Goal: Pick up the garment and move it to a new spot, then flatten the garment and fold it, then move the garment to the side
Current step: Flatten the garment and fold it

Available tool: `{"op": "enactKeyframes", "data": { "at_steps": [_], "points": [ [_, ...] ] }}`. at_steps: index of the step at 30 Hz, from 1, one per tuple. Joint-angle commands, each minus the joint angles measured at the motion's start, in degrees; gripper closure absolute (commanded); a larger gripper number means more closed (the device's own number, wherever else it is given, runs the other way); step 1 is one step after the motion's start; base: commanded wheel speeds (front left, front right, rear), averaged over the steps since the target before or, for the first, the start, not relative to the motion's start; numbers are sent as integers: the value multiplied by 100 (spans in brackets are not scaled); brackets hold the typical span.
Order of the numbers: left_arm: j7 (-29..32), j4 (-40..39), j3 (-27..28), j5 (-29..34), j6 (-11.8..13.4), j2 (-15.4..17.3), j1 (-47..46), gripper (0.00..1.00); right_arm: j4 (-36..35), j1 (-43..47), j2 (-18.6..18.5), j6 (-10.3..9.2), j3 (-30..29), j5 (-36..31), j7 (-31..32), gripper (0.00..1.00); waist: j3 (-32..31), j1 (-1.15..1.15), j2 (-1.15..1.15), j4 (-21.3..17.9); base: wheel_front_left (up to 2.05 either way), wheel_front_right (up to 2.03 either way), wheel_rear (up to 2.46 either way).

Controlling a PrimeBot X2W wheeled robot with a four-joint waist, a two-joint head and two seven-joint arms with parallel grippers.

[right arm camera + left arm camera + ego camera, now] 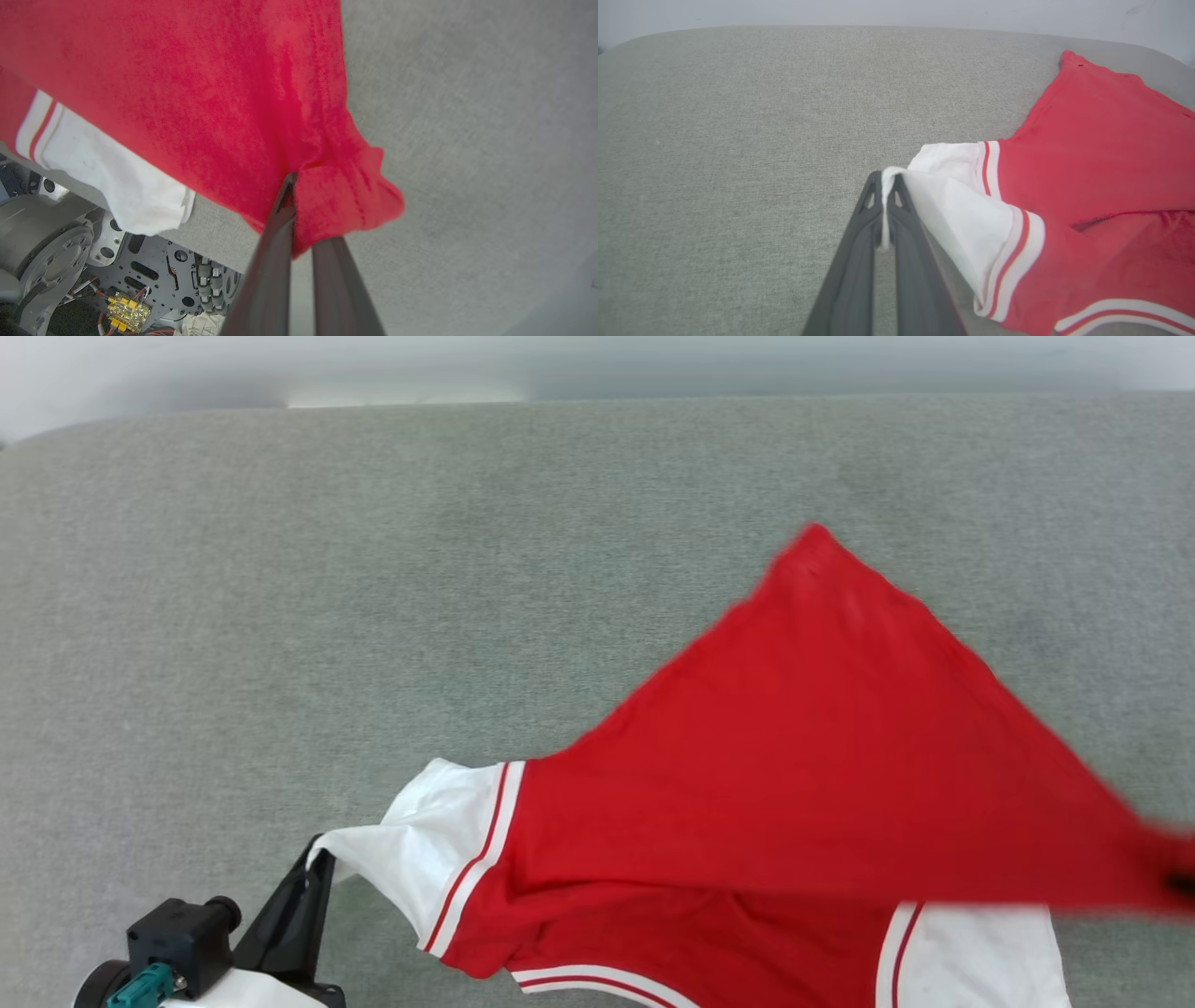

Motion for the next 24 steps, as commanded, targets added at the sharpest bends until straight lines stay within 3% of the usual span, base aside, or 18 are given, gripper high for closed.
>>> {"op": "enactKeyframes", "data": {
  "at_steps": [1, 10, 11, 12, 13, 19, 24],
  "points": [
    [-16, -5, 47, -20, 30, 21, 67, 100, -35, 227, 28, -2, 28, -7, -13, 100, -5, 1, 0, -67, 0, 0, 0],
    [28, 60, 0, 24, -9, 48, -23, 100, 8, 1600, 648, -3, -312, -368, -189, 100, 55, 1, 0, -133, 0, 0, 0],
    [21, 66, -4, 21, -4, 45, -26, 100, 31, 1600, 716, -4, -462, -419, -250, 80, 44, 1, 0, -142, 0, 0, 0],
    [23, 68, -9, 22, -1, 44, -26, 100, 36, 1594, 753, -4, -607, -483, -279, 15, 32, 1, 0, -148, 0, 0, 0],
    [31, 78, -22, 26, -1, 43, -20, 100, 2, 1577, 761, -3, -743, -539, -290, 0, 14, 1, 0, -152, 0, 0, 0],
    [42, 87, -82, 69, -10, 35, -47, 100, -500, 1227, 589, -3, -1933, -639, -261, 0, -50, 1, 0, -109, 0, 0, 0],
    [63, 50, -156, 155, -69, -18, -213, 100, -1083, 683, 578, -3, -2595, -810, 212, 0, 80, 1, 0, 59, 0, 0, 0]
  ]
}}
